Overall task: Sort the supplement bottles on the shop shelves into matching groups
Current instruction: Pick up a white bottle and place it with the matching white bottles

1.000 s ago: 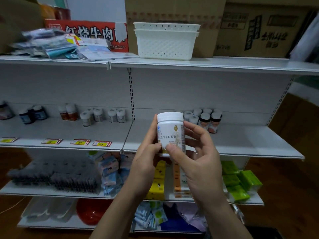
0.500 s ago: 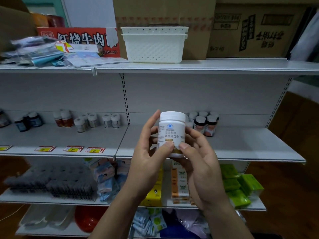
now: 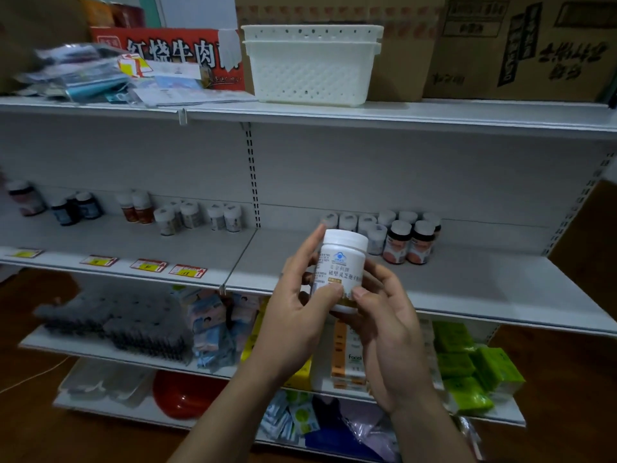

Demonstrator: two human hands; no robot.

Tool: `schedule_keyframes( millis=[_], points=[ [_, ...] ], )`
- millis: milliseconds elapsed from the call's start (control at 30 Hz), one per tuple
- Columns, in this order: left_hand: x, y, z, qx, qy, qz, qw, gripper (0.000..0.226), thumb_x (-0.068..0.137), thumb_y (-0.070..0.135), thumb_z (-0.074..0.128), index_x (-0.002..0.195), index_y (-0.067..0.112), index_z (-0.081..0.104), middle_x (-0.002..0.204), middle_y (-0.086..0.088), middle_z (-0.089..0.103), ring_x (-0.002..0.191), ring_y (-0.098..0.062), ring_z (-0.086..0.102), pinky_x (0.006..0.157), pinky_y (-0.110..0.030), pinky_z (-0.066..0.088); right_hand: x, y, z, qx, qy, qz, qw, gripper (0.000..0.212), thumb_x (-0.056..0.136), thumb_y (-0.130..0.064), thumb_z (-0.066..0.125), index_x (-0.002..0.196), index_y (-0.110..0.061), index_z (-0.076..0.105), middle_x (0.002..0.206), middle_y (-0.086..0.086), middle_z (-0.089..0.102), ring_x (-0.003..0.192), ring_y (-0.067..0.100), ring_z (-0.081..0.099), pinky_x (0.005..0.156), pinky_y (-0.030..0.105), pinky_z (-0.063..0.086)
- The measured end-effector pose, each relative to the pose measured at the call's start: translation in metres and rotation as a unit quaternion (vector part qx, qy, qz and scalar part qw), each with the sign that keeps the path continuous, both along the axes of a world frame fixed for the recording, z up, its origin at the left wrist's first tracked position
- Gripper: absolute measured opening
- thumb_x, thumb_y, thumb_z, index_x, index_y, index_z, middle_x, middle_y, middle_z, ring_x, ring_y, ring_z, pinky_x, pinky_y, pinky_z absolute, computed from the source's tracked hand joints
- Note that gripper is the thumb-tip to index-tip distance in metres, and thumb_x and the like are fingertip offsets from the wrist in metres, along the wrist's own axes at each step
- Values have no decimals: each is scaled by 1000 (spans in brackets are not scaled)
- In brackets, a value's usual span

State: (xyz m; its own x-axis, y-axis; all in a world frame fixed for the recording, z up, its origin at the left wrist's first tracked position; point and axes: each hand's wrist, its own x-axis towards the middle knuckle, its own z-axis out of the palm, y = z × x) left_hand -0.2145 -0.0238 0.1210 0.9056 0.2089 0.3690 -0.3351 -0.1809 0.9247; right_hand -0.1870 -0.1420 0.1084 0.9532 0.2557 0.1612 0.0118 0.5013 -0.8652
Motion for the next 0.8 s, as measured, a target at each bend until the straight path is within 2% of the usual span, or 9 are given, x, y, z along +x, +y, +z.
schedule_keyframes(
  millis=[100,167,267,367,467,567,633,733,800],
  points=[
    [1,12,-18,-18,42,39,998,64,83,26,53,138,54,38,128,12,59,111,-11,60,94,-39,53,11,15,-18,-52,9,9,999,36,90,-4,58,122,-22,58,115,10,69,105,26,68,84,37,54],
    [1,28,-28,-33,70,67,995,61,89,20,52,139,53,38,125,15,62,110,-10,62,95,-40,52,19,33,-29,-76,14,25,997,37,89,-3,60,118,-27,59,112,9,71,102,24,69,81,35,55],
    [-2,57,-40,-53,102,108,987,62,95,7,49,137,53,40,122,11,63,106,-7,63,88,-28,55,28,68,-43,-107,17,58,992,38,88,-2,63,116,-27,59,111,7,71,101,22,70,82,36,56],
    [-1,96,-52,-99,120,152,976,60,95,4,49,130,52,45,115,3,65,99,-12,65,79,-25,55,38,112,-55,-141,22,93,985,38,87,-3,65,114,-29,59,112,4,70,102,21,69,86,39,57],
    [7,141,-66,-145,142,184,962,52,95,3,49,132,40,48,113,3,67,93,-6,67,72,-21,55,53,161,-70,-176,19,123,976,37,86,-2,67,113,-26,59,110,3,71,99,16,70,79,29,57],
    [23,205,-86,-174,162,211,948,34,94,2,51,120,24,56,109,2,69,87,-3,69,67,-20,53,74,225,-85,-214,6,148,966,35,84,-2,69,110,-24,59,105,0,72,93,8,71,73,21,56],
    [40,253,-98,-169,175,219,945,32,93,1,52,113,26,59,110,0,69,92,-8,68,68,-20,53,92,273,-97,-246,-3,154,957,36,84,-5,70,111,-26,58,107,-4,72,94,8,71,74,22,57],
    [73,327,-115,-141,195,228,943,33,93,4,54,107,33,61,113,-2,66,96,-12,66,68,-19,52,124,344,-110,-301,-19,135,944,41,81,-10,75,113,-29,58,113,-5,70,100,9,68,86,32,58],
    [97,371,-126,-94,211,242,943,32,92,9,56,108,36,62,118,-5,60,100,-12,62,76,-23,51,145,385,-113,-329,-27,116,937,39,80,-7,75,108,-28,58,107,-5,70,94,1,68,84,24,57]
  ],
)
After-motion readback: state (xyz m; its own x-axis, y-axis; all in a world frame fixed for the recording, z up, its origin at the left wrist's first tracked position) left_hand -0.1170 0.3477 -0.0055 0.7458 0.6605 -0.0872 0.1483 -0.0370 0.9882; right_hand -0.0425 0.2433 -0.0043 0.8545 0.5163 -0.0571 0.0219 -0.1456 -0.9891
